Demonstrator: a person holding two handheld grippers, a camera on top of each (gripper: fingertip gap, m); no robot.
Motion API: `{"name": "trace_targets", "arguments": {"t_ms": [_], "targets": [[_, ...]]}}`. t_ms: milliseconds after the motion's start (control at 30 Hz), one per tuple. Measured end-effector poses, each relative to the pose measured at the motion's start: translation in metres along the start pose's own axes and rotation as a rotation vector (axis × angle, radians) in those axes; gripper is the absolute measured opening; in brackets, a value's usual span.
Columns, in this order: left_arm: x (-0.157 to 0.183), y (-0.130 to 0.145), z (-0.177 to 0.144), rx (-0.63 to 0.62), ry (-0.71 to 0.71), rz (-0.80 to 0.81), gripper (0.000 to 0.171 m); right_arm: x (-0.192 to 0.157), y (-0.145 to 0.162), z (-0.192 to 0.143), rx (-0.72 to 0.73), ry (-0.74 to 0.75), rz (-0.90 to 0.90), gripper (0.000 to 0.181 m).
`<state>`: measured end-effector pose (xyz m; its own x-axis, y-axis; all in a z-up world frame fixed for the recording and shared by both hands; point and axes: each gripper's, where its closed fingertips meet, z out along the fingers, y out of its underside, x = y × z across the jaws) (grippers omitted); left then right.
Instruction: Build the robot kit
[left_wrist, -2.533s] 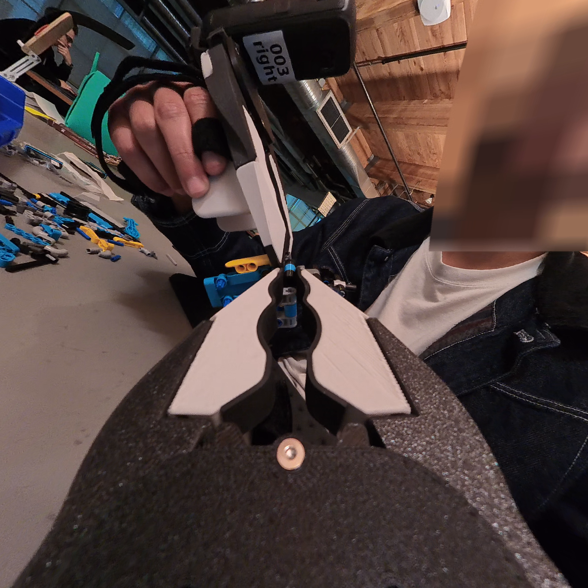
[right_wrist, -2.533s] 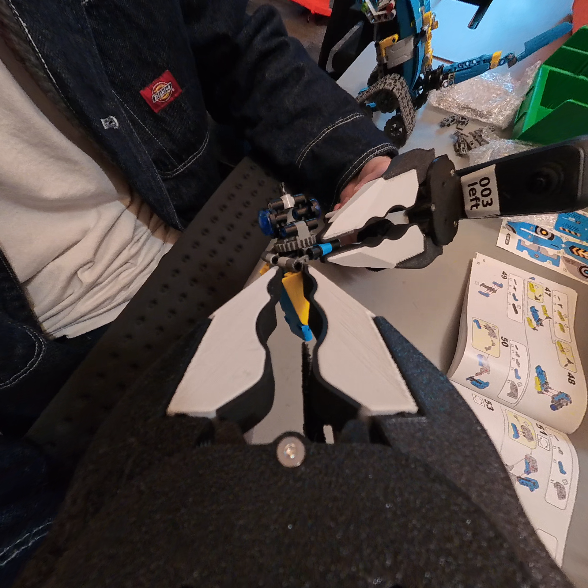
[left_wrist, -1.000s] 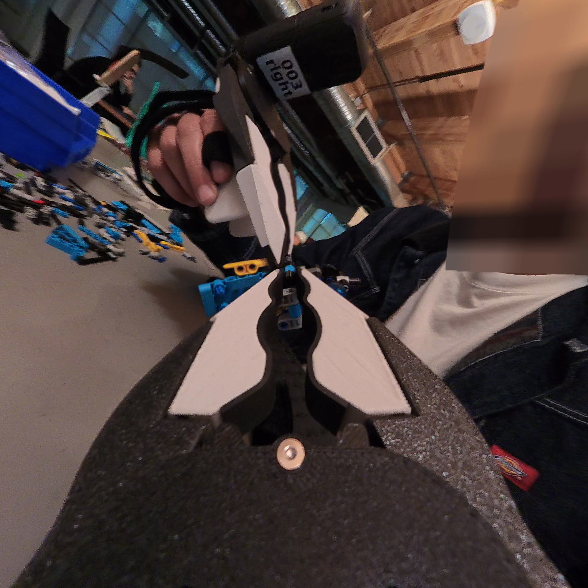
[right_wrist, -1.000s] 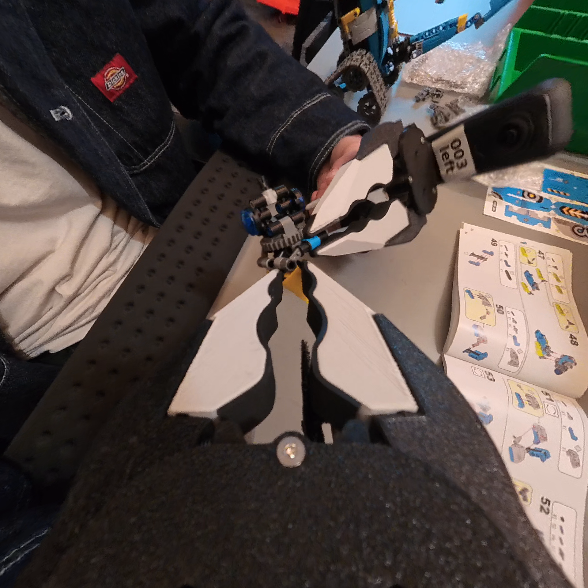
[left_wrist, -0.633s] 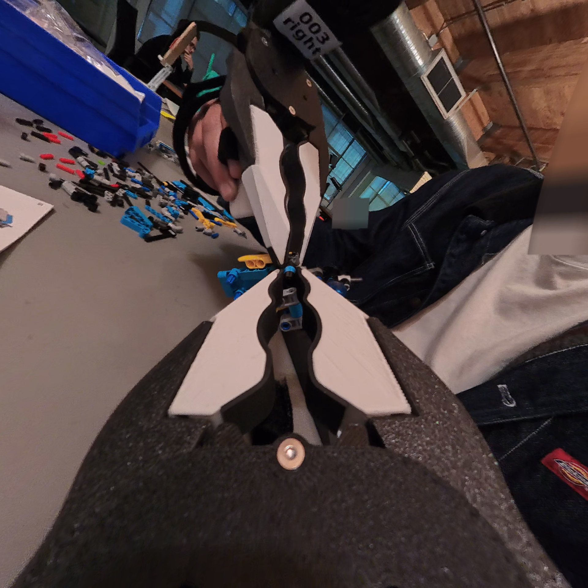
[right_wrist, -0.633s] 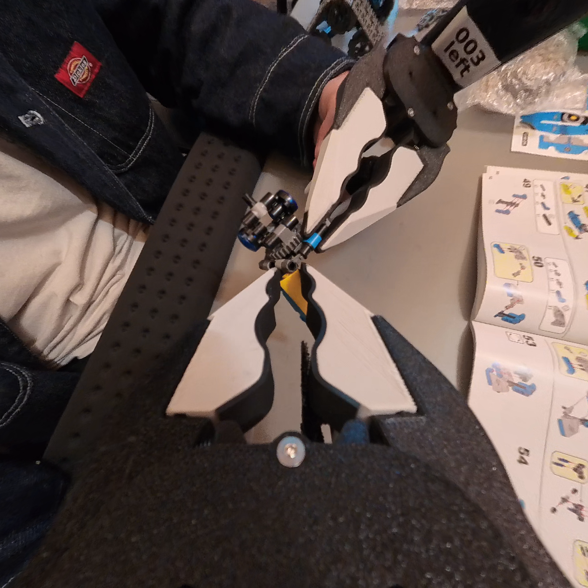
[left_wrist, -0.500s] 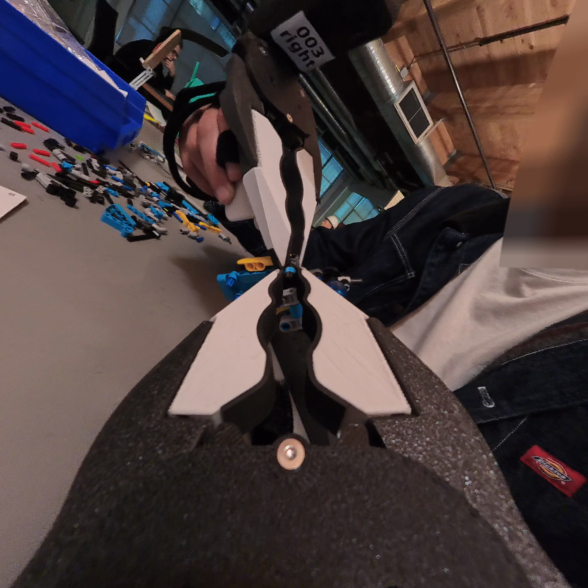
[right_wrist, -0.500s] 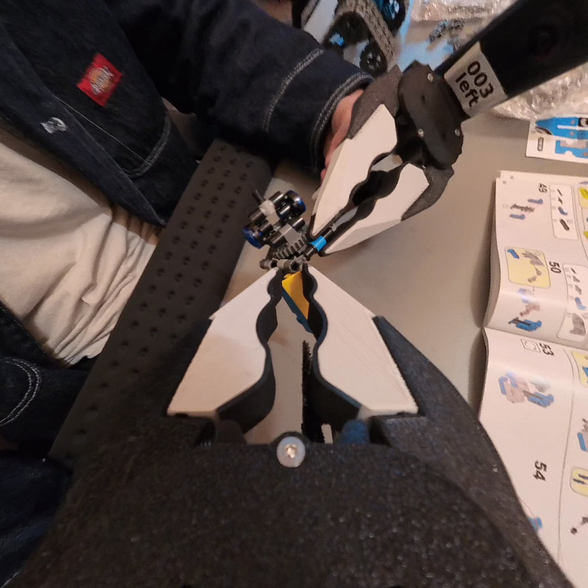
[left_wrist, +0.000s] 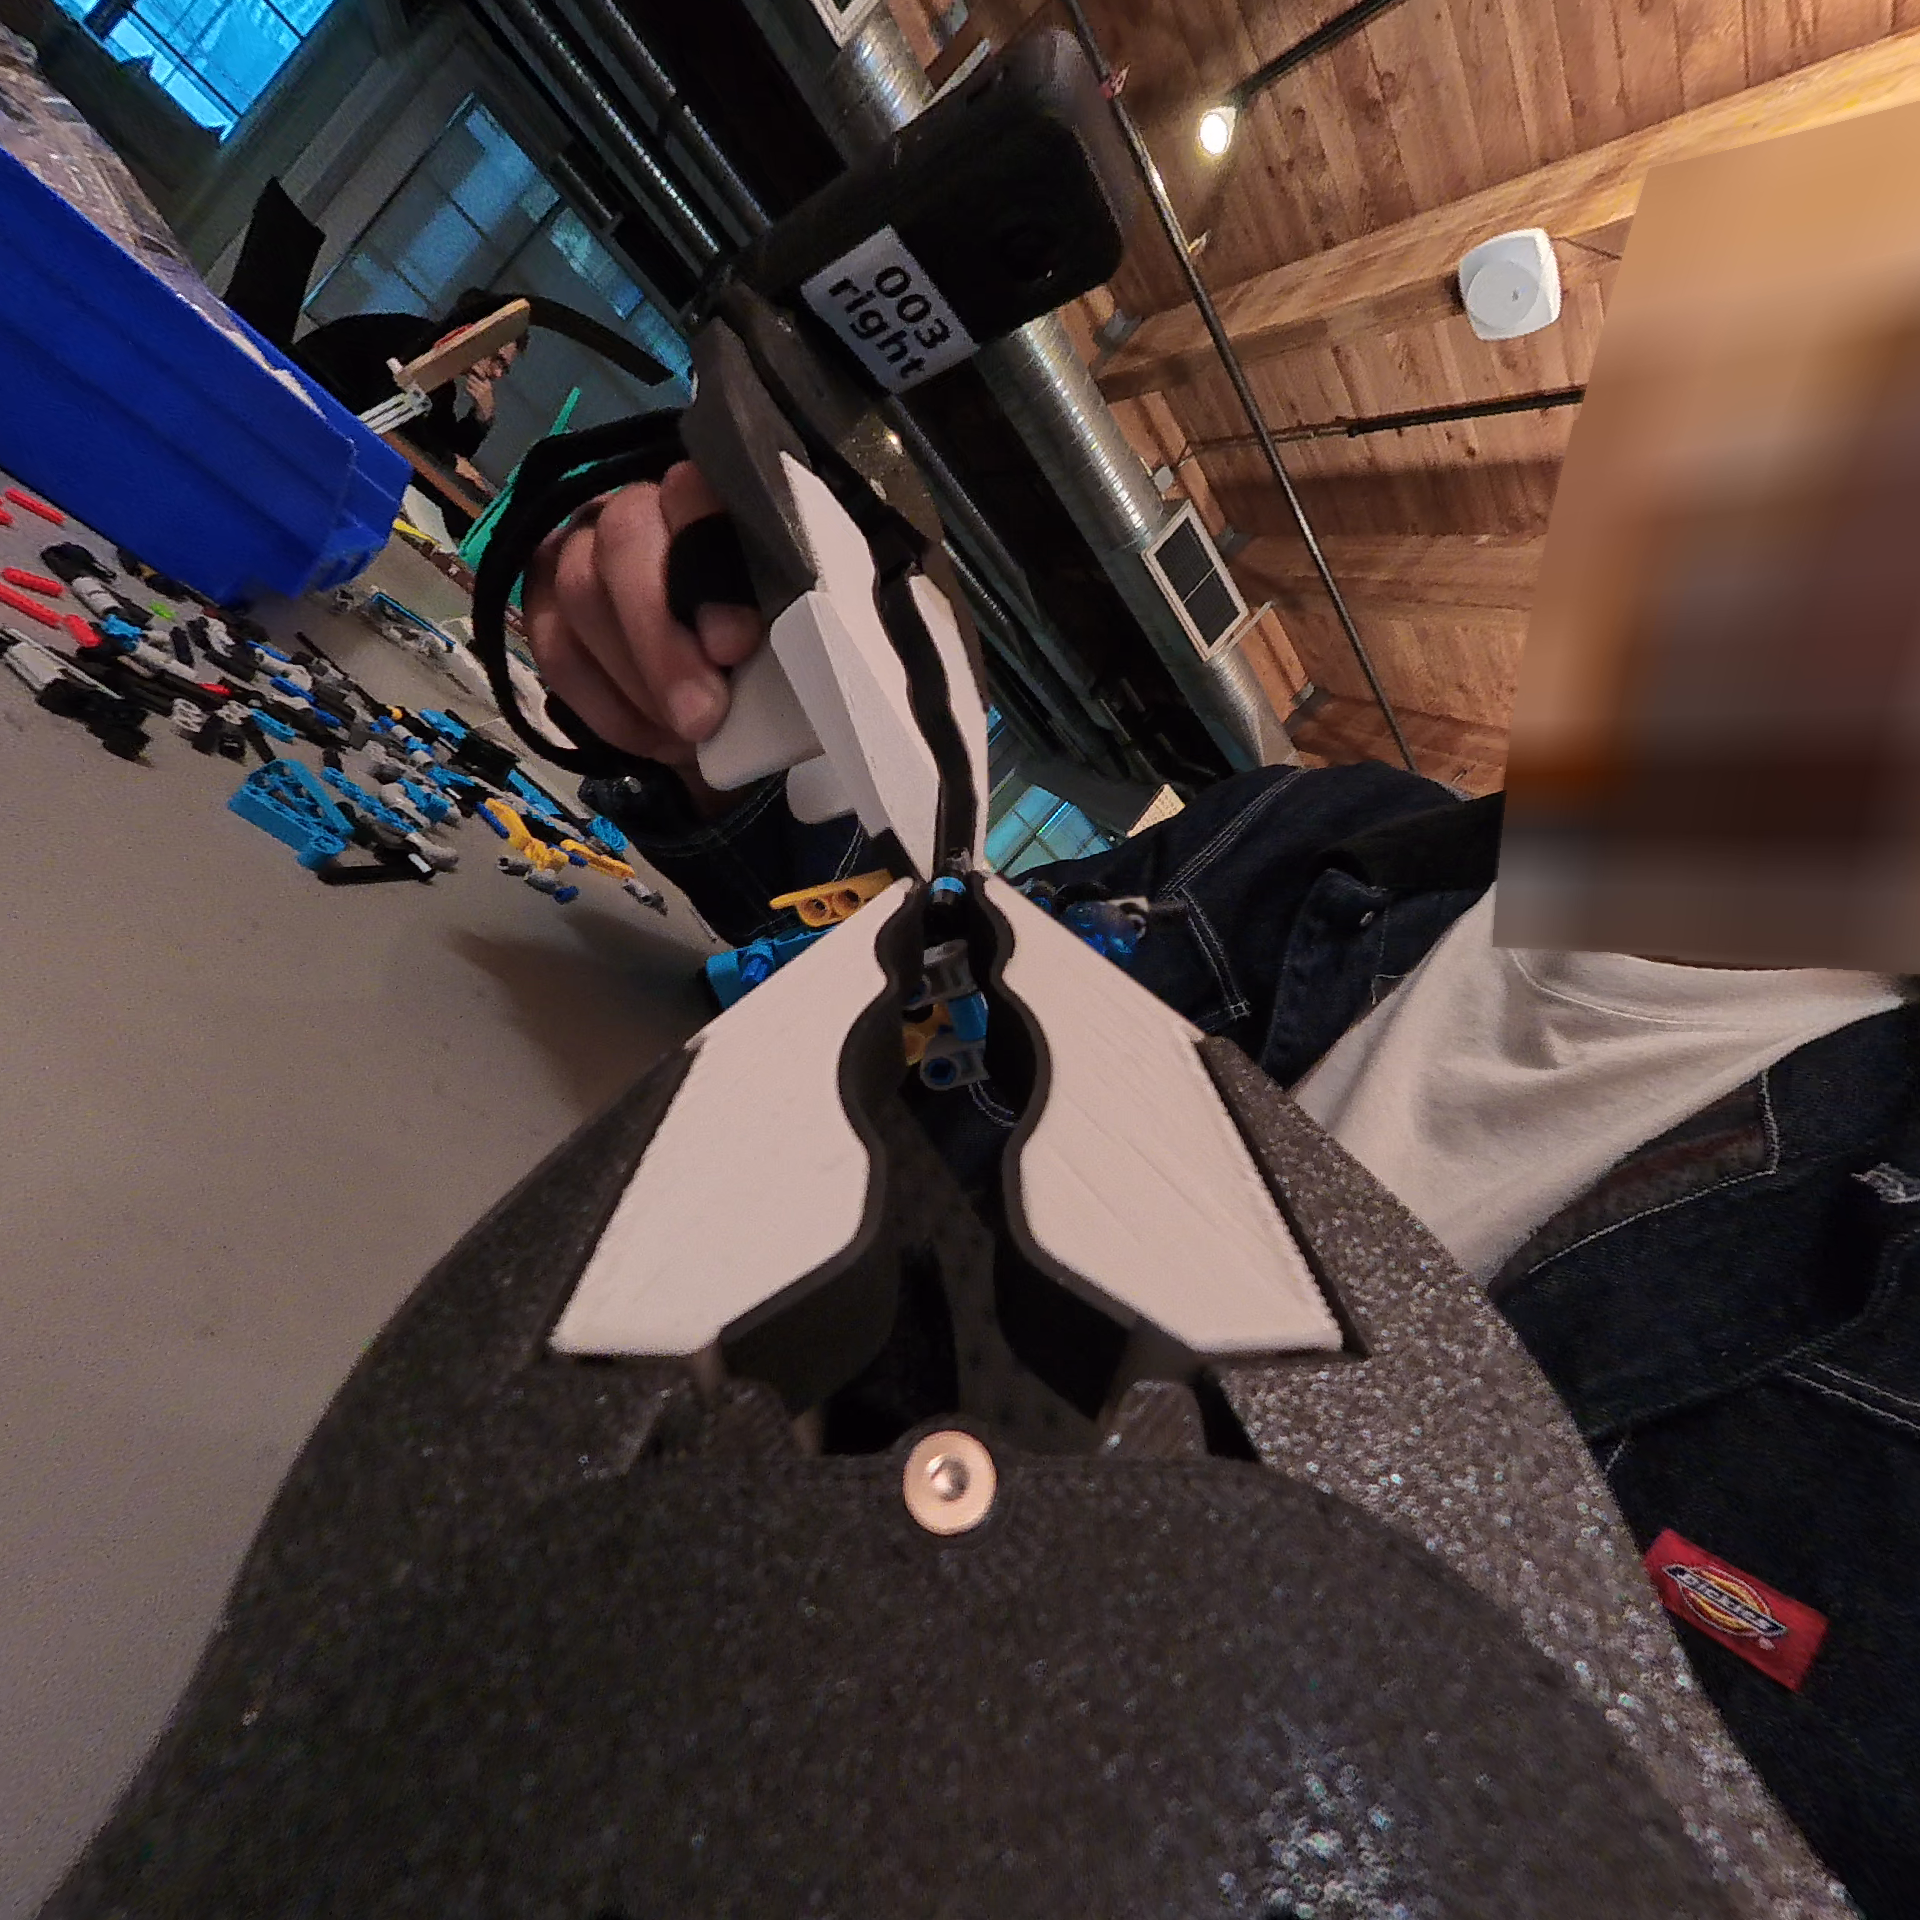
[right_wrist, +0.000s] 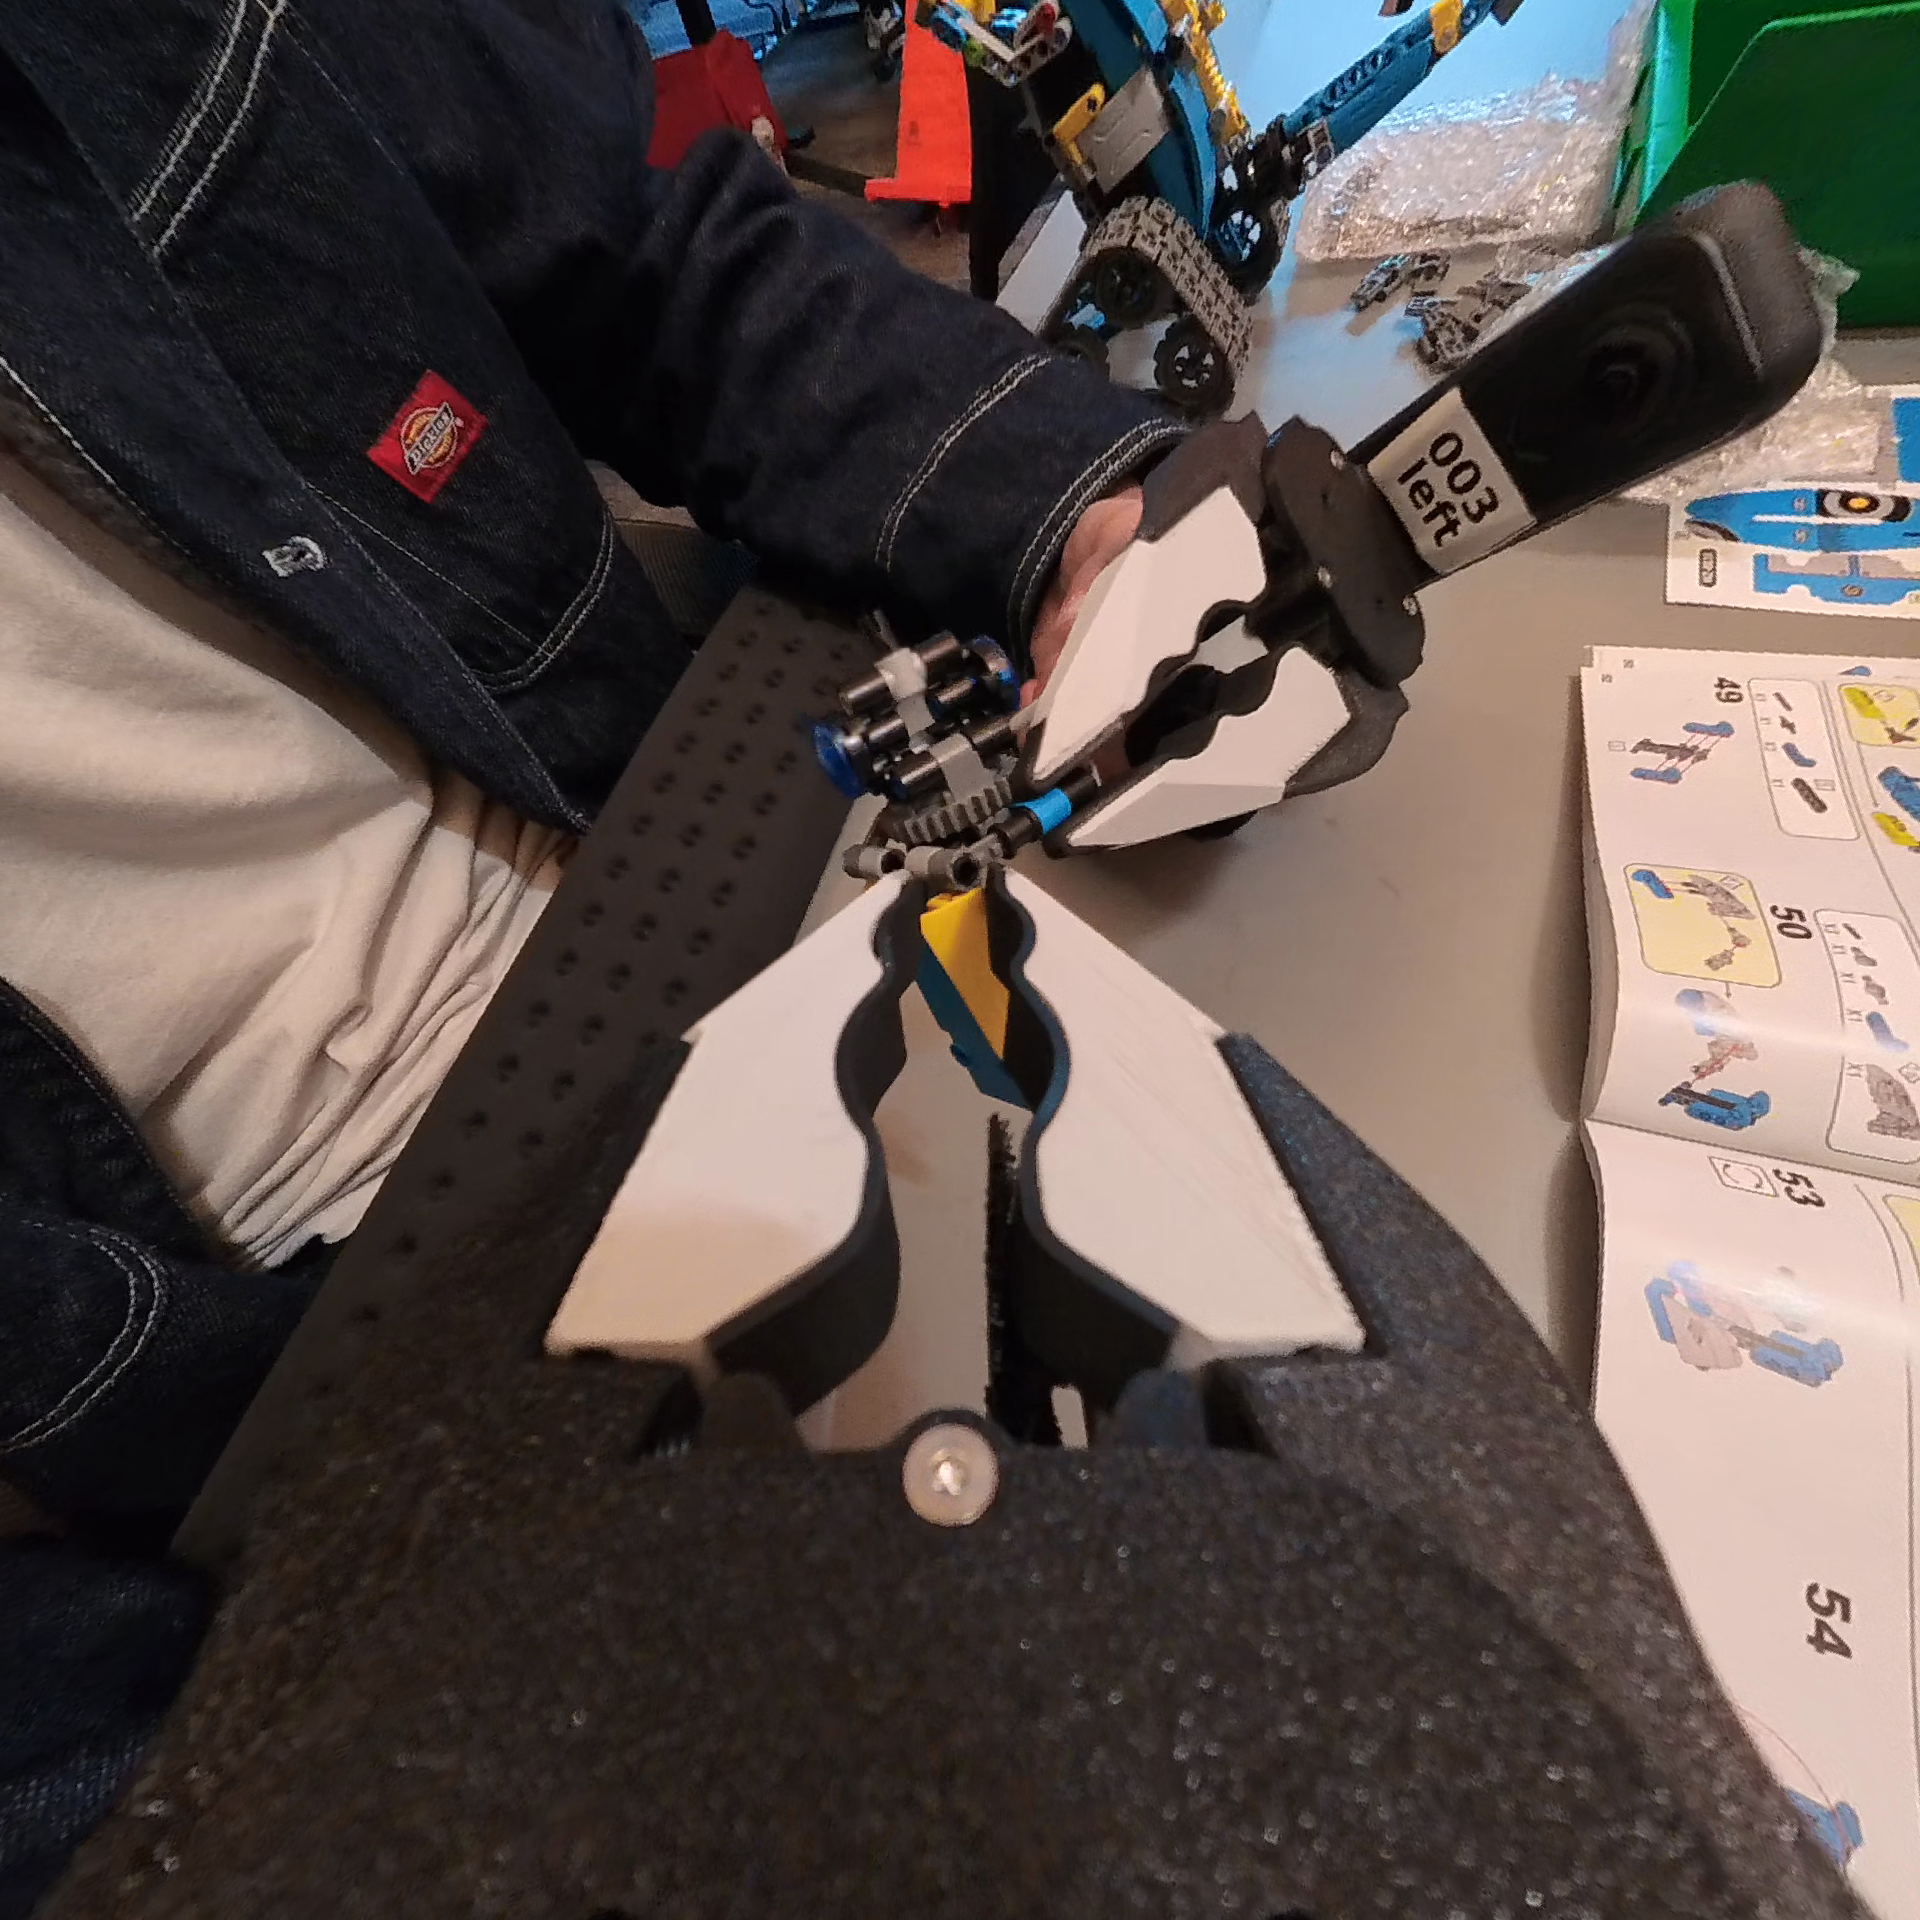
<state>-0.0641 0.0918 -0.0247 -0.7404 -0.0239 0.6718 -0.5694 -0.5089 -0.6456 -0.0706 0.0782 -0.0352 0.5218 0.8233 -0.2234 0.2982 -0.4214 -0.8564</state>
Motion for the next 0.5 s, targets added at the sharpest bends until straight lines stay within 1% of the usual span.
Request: {"name": "trace_targets", "arguments": {"t_ms": [200, 333, 433, 500], "targets": [[0.0010, -0.0005, -0.0005, -0.005, 0.004, -0.001, 0.006, 0.0002, -0.0011, 0.0004, 0.029, -0.027, 0.026, 0.012], [0.0073, -0.0070, -0.0015, -0.003, 0.002, 0.046, 0.006, 0.0031, -0.0070, -0.0033, 0.070, -0.004, 0.023, 0.012], [0.0032, -0.0031, -0.0032, -0.022, -0.028, 0.046, 0.006, 0.0043, -0.0011, -0.0003, 0.027, 0.005, 0.028, 0.012], [0.0024, -0.0018, -0.0028, -0.028, -0.031, 0.037, 0.006, 0.0032, -0.0017, 0.0009, 0.031, -0.005, 0.026, 0.012]]}}
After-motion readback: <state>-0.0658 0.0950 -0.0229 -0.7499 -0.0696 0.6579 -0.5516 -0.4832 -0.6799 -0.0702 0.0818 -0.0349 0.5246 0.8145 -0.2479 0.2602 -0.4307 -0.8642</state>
